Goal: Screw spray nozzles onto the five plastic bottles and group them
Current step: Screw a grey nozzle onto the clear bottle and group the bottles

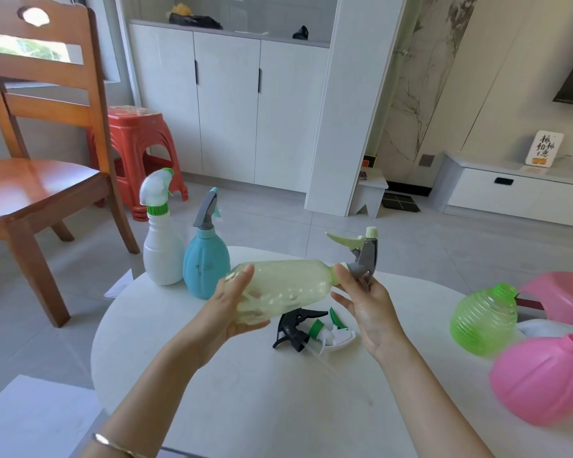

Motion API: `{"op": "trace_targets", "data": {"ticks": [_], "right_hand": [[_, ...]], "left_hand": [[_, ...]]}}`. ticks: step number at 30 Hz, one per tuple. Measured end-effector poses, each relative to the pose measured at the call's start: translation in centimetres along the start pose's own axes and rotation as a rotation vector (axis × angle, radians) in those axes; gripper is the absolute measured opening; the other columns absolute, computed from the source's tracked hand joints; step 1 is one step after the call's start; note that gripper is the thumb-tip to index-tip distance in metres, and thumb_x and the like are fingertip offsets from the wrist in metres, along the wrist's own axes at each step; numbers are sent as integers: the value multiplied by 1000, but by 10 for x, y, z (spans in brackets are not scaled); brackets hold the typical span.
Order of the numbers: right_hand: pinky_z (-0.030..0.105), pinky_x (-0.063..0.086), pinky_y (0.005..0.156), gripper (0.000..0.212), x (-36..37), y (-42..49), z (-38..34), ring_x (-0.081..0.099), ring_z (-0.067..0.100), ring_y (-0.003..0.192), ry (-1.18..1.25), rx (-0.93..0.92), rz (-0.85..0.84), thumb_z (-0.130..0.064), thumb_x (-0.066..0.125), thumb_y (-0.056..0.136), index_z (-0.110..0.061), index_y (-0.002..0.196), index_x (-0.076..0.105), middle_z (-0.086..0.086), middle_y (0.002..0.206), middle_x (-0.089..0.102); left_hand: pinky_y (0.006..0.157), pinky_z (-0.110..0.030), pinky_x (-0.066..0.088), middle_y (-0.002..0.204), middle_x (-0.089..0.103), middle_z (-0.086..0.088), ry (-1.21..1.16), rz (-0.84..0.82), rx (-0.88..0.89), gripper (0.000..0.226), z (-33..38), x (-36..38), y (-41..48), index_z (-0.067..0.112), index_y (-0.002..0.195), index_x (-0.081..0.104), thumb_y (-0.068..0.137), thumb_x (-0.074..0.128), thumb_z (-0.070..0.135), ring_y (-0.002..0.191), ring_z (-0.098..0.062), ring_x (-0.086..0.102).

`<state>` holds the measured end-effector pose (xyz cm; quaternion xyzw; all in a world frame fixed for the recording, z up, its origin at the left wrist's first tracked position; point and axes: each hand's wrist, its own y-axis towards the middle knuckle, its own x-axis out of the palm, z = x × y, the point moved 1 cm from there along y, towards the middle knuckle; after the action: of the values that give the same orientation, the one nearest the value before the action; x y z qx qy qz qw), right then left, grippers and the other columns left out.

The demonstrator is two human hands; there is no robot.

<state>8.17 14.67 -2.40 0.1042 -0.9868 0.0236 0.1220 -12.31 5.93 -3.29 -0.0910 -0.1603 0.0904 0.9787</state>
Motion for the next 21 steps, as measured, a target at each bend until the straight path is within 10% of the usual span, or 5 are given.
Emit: {"op": "trace_targets", "data": {"ticks": [7, 16, 21], "right_hand": [[19, 52, 88, 42, -13, 8, -8, 68, 4, 95, -112, -99, -157, -29, 79, 59, -10, 95, 71, -5, 98, 75], [20, 55, 62, 41, -21, 9, -2, 71, 7, 83, -73, -30, 7, -45, 80, 51, -17, 80, 73, -5, 79, 76], [18, 56, 63, 46, -17, 6, -1, 70, 2, 79, -112, -25, 1, -44, 79, 50, -13, 83, 72, -8, 75, 75]], "left_hand": [[57, -31, 59, 124, 61, -21, -191, 21, -243, 74, -3, -2, -1, 18, 124, 55, 67, 66, 63, 87, -37, 72], [98, -30, 49, 137, 58, 2, 194, -133, 30, 103, -3, -4, 1, 23, 145, 32, 60, 80, 53, 109, -9, 66], [69, -35, 61, 131, 54, -6, 400, -114, -45, 98, 0, -1, -5, 26, 140, 28, 61, 36, 84, 86, -20, 73]]}}
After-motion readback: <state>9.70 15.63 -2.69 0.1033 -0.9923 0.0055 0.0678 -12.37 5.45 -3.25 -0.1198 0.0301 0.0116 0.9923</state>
